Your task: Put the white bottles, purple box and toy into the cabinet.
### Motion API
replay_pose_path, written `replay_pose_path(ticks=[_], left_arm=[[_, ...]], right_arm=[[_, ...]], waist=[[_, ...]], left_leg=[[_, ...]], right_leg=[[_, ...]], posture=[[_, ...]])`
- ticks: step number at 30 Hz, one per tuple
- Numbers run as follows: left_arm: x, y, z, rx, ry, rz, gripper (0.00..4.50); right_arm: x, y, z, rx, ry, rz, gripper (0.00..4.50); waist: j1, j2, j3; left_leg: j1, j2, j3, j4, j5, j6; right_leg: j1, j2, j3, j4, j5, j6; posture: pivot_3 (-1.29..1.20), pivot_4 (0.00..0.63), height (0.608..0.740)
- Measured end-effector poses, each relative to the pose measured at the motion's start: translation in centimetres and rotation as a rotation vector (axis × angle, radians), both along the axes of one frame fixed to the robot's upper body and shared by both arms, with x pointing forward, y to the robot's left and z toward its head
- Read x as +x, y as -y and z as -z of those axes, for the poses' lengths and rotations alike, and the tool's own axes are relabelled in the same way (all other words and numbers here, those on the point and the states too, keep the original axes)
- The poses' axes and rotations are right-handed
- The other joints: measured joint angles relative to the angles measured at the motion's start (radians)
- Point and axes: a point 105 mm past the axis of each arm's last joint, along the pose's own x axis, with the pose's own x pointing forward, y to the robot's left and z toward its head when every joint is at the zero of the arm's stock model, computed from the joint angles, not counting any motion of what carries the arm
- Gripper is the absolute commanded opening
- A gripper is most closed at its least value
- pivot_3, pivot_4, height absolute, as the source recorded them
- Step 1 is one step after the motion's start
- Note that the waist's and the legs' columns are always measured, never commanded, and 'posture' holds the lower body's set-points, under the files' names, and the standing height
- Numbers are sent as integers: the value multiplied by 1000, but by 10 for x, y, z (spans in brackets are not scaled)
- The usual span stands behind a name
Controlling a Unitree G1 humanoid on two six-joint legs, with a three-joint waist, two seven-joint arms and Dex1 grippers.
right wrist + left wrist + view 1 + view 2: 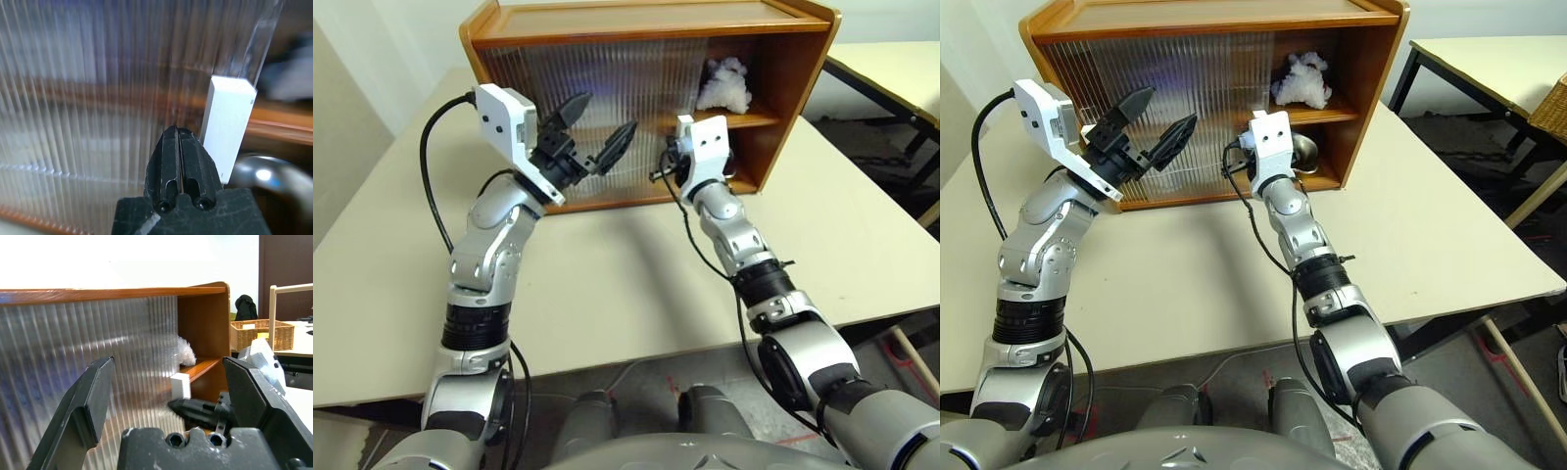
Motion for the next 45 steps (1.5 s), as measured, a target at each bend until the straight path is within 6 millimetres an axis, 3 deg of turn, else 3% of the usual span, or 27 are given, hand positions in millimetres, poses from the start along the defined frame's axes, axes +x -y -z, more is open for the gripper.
replay_pose_path(ticks=[8,16,23,28,45], left_arm=[[0,0,0,0,-1,2,4500],[0,2,-1,2,4,9,4500],[0,1,-1,4,5,10,4500],[0,2,-1,4,6,12,4500],[0,4,-1,-1,6,17,4500]], right_arm=[[5,44,-1,21,13,164,21],[18,68,1,1,10,229,21],[28,131,5,-49,-24,435,21],[30,131,4,-59,-13,447,21],[24,134,3,-52,24,448,21]], waist=[[-4,0,0],[-3,0,0],[-4,0,1],[-1,1,2],[-3,1,2]], left_leg=[[1,1,0,0,5,5],[0,-1,1,0,5,4],[-1,-1,3,0,5,5],[-1,0,1,-1,11,14],[-5,-1,4,-1,9,10]], right_leg=[[0,3,1,0,-2,-1],[3,-1,2,-6,1,3],[3,-2,2,-10,1,-9],[2,0,1,-6,-2,-11],[3,-2,2,-15,5,3]], posture=[[38,0,740],[43,0,740],[46,0,740],[42,0,740],[28,0,740]])
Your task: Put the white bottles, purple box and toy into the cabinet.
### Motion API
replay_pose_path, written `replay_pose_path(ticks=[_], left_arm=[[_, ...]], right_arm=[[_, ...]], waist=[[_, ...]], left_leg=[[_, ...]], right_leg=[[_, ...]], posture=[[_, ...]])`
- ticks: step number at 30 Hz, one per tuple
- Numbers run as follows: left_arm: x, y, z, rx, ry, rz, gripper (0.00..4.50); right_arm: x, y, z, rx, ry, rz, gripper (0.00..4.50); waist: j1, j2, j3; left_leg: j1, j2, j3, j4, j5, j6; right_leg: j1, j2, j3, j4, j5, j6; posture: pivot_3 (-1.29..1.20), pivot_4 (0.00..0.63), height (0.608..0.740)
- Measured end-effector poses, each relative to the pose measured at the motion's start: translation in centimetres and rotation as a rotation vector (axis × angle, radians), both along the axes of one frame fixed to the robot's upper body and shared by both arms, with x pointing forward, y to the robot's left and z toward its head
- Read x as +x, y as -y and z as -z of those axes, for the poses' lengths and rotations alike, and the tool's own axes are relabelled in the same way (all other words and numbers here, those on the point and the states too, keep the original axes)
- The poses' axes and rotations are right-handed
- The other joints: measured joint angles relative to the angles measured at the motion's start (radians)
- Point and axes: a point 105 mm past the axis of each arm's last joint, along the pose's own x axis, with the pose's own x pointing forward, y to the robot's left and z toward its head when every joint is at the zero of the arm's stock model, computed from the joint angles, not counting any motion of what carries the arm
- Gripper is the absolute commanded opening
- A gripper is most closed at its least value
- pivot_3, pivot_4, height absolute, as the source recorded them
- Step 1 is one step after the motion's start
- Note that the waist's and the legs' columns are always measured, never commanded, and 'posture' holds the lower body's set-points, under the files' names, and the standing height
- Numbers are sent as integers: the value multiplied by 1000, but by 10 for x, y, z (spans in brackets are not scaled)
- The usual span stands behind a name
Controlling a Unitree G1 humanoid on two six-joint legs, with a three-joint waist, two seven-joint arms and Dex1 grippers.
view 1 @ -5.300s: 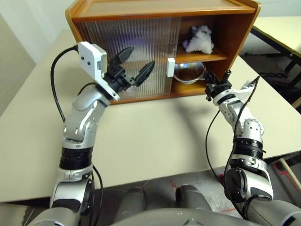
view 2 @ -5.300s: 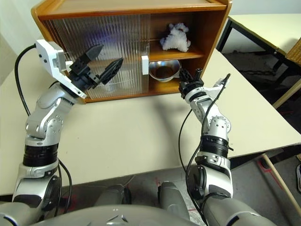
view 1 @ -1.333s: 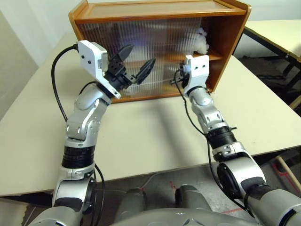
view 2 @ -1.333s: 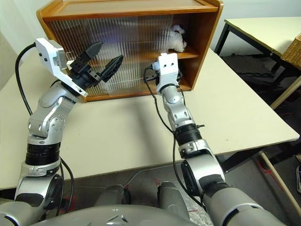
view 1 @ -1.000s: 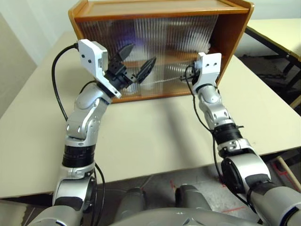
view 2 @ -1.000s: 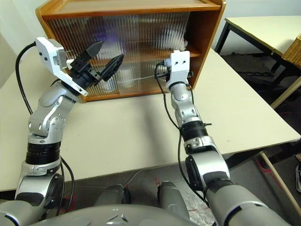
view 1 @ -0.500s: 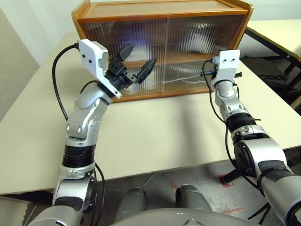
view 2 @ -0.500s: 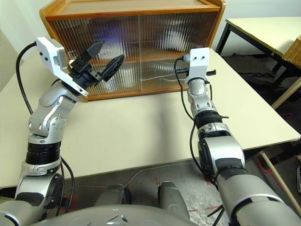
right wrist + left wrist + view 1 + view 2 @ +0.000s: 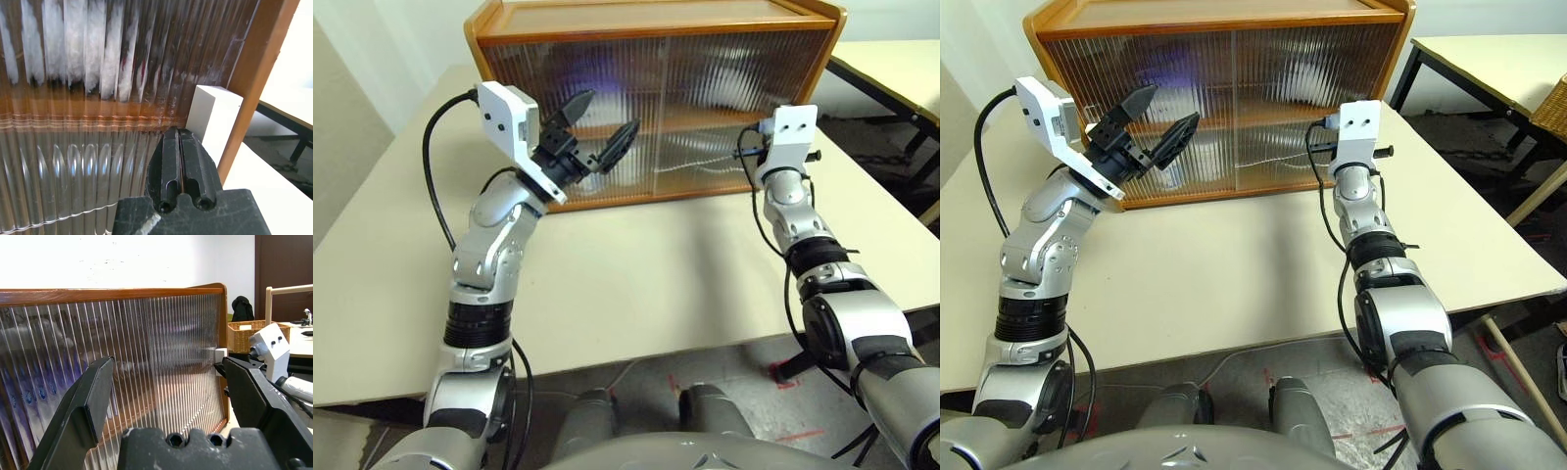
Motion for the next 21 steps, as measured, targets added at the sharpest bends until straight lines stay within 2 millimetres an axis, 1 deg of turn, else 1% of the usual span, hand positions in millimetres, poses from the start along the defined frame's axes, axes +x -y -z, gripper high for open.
replay_pose_path(ticks=[3,8,13,16,17,18,19,21], left_arm=[[0,1,0,-1,0,3,4500],[0,2,1,-10,-2,9,4500],[0,3,1,-13,-2,10,4500],[-1,1,7,-15,-15,5,4500],[0,-1,13,-15,-31,0,4500],[1,-3,19,-14,-50,-4,4500],[2,-5,24,-13,-67,-11,4500],[2,-8,33,-14,-89,-21,4500]], right_arm=[[-3,-2,-1,5,12,-4,21],[-6,-5,-7,22,28,-8,21],[-18,-1,-8,59,40,-12,21],[-31,0,-9,60,35,-19,706],[-36,0,-8,56,29,-25,1043],[-41,0,-6,52,21,-32,1494],[-45,1,-5,50,13,-37,1787],[-58,4,-3,24,8,-72,2649]], waist=[[-1,0,0],[-2,0,0],[0,0,0],[0,0,0],[0,0,0],[1,0,0],[1,0,0],[3,0,0]], left_leg=[[0,0,0,-2,1,3],[0,0,0,-6,2,3],[0,0,-1,-12,2,3],[0,0,-1,-13,1,2],[0,0,-1,-13,1,1],[0,0,-1,-14,1,1],[0,0,-1,-13,1,1],[0,0,-1,-13,1,1]], right_leg=[[-1,0,0,0,1,3],[-2,0,0,0,0,2],[-3,0,0,-3,-1,1],[-3,0,0,-3,-1,1],[-3,0,0,-2,-1,1],[-3,0,-1,-3,-1,1],[-3,0,-1,-3,-1,1],[-3,-1,-1,-4,-2,1]], posture=[[22,0,740],[16,0,740],[10,0,740],[3,0,740],[2,0,740],[1,0,740],[1,0,740],[1,0,740]])
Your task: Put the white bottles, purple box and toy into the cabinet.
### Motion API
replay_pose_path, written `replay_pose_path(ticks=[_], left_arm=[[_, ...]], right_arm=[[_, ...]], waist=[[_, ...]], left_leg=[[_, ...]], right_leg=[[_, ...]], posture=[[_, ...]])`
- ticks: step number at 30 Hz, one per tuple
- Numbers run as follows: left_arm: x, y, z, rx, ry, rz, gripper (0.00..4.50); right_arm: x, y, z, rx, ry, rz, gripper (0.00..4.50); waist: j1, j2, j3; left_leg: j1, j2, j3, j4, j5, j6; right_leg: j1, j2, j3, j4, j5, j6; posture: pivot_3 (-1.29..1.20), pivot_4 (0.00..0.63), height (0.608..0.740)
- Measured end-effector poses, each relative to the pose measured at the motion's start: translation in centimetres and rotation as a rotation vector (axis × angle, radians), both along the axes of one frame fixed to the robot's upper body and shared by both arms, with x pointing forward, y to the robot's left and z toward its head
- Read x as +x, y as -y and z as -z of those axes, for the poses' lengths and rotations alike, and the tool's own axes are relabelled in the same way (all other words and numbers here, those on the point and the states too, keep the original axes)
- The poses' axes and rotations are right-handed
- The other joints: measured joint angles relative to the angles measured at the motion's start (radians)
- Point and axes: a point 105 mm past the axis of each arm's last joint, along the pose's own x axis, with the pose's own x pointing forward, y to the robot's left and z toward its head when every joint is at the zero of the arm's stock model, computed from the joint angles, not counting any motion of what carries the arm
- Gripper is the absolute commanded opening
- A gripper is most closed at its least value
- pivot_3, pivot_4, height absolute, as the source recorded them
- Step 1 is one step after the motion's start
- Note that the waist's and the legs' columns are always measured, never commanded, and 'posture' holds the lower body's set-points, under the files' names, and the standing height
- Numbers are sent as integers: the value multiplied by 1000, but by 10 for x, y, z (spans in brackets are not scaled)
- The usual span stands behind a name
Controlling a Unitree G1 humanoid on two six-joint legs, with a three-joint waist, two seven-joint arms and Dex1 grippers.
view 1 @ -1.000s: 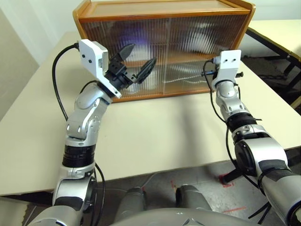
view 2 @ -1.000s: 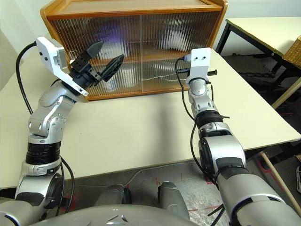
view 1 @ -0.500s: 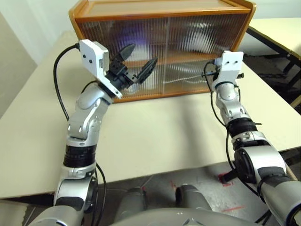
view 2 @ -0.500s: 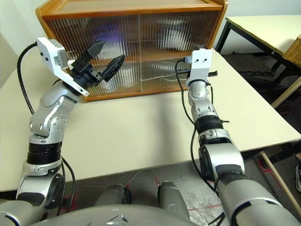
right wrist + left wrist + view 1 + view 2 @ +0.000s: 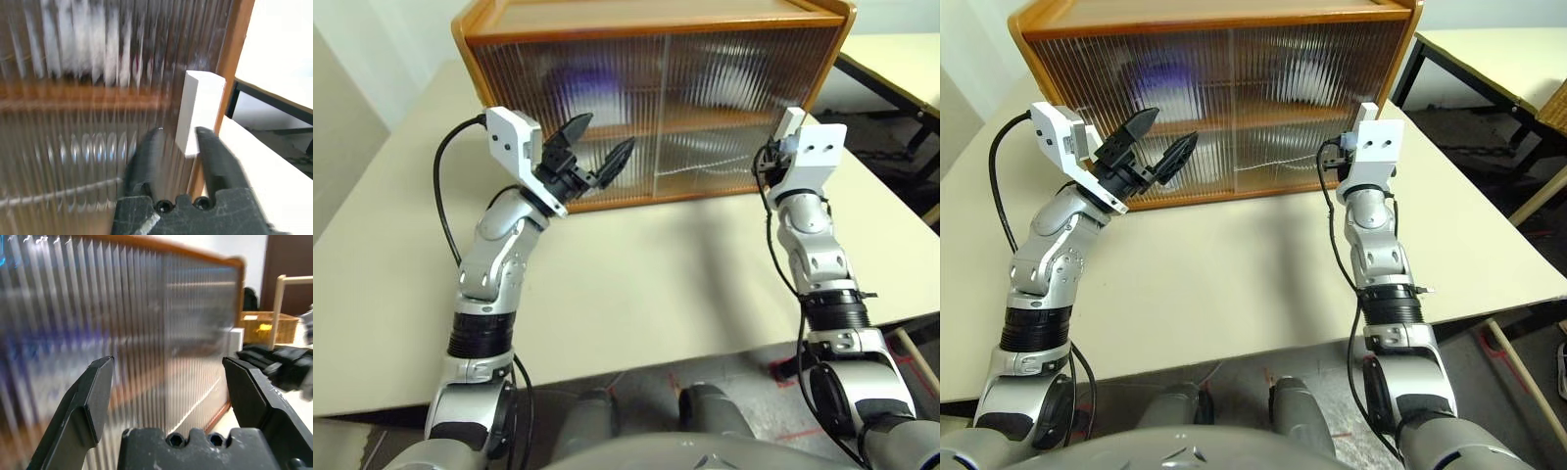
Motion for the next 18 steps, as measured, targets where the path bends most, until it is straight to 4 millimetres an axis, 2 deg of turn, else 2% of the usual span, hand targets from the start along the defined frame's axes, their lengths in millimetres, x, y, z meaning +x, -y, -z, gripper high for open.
replay_pose_path(ticks=[3,5,7,10,12,14,18], left_arm=[[-2,-11,13,-2,-22,-35,4500],[-4,-24,27,-2,-48,-86,4500],[-5,-37,47,5,-99,-154,4500],[-14,-59,71,2,-134,-313,4500],[-24,-75,89,0,-175,-431,4500],[-37,-87,106,5,-212,-532,4500],[-56,-99,123,19,-257,-656,4500]], right_arm=[[-27,1,12,-23,-26,-135,3775],[-47,1,27,22,-64,-234,4478],[-64,6,45,93,-113,-266,4478],[-90,7,57,77,-135,-282,4478],[-104,8,66,82,-152,-266,4478],[-115,8,75,90,-171,-254,4478],[-125,6,81,90,-177,-238,4478]], waist=[[-1,0,0],[-3,0,0],[-5,0,0],[-1,-1,0],[-1,-1,-1],[-1,-1,0],[0,-3,0]], left_leg=[[0,0,0,0,-1,-1],[1,1,0,0,-1,-1],[2,2,0,0,-1,-2],[3,2,0,0,-4,-7],[3,3,0,-1,-4,-7],[3,3,1,0,-5,-8],[3,3,4,0,-5,-8]], right_leg=[[1,0,0,-2,-3,2],[1,0,0,-2,-5,2],[1,1,0,-1,-6,1],[1,0,0,0,-6,0],[1,0,0,1,-11,-8],[1,-2,-1,1,-14,-14],[0,-10,-6,2,-14,-14]], posture=[[4,0,740],[4,0,740],[2,0,740],[1,0,740],[-1,0,740],[-4,0,740],[5,0,740]])
